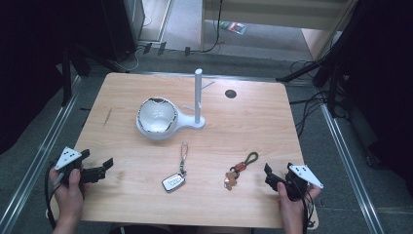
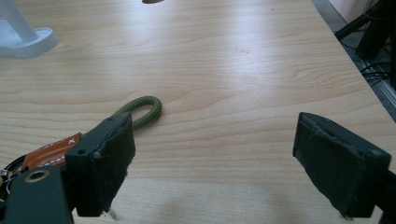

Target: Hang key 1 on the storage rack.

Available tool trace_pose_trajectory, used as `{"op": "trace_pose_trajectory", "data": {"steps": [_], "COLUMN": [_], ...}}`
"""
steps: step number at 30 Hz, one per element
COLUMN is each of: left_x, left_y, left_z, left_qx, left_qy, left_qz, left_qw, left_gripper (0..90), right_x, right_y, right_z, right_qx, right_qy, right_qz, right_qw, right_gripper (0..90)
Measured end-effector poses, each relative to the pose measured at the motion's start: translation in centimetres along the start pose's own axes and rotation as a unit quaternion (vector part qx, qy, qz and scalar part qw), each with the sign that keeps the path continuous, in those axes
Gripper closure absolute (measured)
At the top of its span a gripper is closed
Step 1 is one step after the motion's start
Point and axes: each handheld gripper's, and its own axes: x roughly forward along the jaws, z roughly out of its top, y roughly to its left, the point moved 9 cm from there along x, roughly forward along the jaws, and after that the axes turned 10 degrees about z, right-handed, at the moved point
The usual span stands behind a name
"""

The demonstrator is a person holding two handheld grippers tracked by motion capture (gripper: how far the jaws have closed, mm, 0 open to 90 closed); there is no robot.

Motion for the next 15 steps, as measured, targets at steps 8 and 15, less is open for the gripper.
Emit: {"op": "trace_pose_trajectory", "data": {"steps": [8, 15], "left_x": [0.24, 0.49], "left_y": [0.22, 0.13], "left_z": [0.12, 0.12], "left_qx": [-0.006, 0.004], "left_qy": [0.002, 0.010], "left_qz": [0.002, 0.002], "left_qw": [1.0000, 0.9999], "left_gripper": [0.0, 0.0], "right_x": [0.22, 0.62], "right_y": [-0.05, 0.37], "right_z": [0.02, -0.18], "right_qx": [-0.002, -0.021], "right_qy": [0.005, 0.025], "right_qz": [-0.005, -0.010], "right_qw": [1.0000, 0.9994], "right_gripper": [13.2, 13.3]}}
